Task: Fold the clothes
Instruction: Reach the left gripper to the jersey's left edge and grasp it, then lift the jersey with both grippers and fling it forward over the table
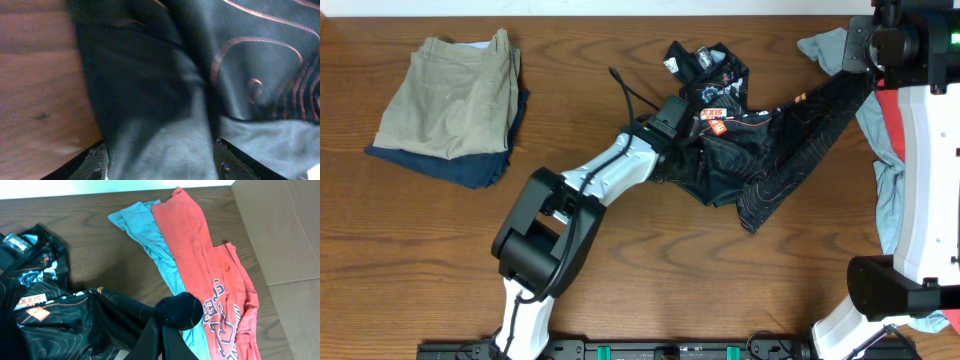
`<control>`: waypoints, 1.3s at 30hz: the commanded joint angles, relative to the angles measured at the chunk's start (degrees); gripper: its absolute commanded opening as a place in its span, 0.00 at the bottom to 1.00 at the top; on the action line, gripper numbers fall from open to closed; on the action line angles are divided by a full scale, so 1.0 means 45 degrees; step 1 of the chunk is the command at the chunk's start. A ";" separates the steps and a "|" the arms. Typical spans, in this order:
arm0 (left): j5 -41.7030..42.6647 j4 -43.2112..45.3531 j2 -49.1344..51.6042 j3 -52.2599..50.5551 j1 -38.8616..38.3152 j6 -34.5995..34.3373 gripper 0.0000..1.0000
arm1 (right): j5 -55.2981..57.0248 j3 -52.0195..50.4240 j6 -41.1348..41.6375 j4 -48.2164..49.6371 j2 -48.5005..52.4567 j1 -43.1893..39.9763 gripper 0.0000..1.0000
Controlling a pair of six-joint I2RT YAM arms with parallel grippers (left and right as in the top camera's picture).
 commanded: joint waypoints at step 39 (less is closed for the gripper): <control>-0.2331 -0.3415 -0.4595 0.0957 0.4575 0.1350 0.06 | -0.0578 0.0015 0.1360 -0.0223 -0.0219 -0.0763 0.01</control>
